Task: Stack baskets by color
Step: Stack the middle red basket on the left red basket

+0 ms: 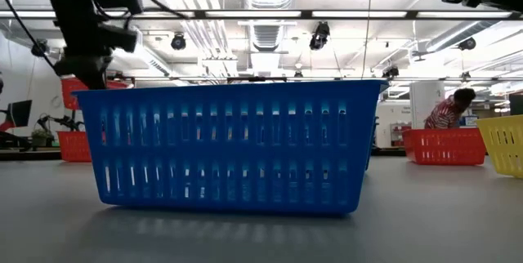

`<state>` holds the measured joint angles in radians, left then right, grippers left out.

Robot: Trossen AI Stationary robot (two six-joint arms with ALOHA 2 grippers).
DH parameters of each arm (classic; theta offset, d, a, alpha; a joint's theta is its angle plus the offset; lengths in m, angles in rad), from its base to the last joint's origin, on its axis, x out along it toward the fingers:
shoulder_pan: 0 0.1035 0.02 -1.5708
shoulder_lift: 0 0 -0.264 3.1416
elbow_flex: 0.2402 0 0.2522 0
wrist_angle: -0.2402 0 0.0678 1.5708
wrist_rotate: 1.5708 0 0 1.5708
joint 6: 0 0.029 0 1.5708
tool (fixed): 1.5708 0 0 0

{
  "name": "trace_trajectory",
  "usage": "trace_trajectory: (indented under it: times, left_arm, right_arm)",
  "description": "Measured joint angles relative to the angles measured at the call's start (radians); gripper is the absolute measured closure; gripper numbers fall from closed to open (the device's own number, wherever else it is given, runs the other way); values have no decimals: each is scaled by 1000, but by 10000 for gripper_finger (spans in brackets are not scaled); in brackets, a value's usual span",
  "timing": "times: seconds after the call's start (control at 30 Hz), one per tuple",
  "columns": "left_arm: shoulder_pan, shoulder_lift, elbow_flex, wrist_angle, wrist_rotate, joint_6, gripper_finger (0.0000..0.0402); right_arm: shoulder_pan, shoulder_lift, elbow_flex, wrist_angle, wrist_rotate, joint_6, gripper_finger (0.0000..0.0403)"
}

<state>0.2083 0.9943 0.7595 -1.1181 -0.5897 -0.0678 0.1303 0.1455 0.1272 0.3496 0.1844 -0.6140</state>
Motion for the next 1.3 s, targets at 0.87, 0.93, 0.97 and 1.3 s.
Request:
trace_trajectory:
  times: [0.87, 0.93, 0.97, 1.3]
  left_arm:
    - [319, 151, -14, 217, 402, 381, 401]
    - [323, 157, -14, 228, 403, 341, 401]
    - [323, 161, -14, 229, 403, 330, 401]
    - [323, 162, -29, 221, 426, 317, 386]
  right_arm:
    - [0, 0, 0, 7, -1, -15, 394]
    - [0, 0, 0, 7, -1, -15, 394]
    - [0, 0, 0, 7, -1, -15, 394]
    - [0, 0, 0, 6, -2, -15, 394]
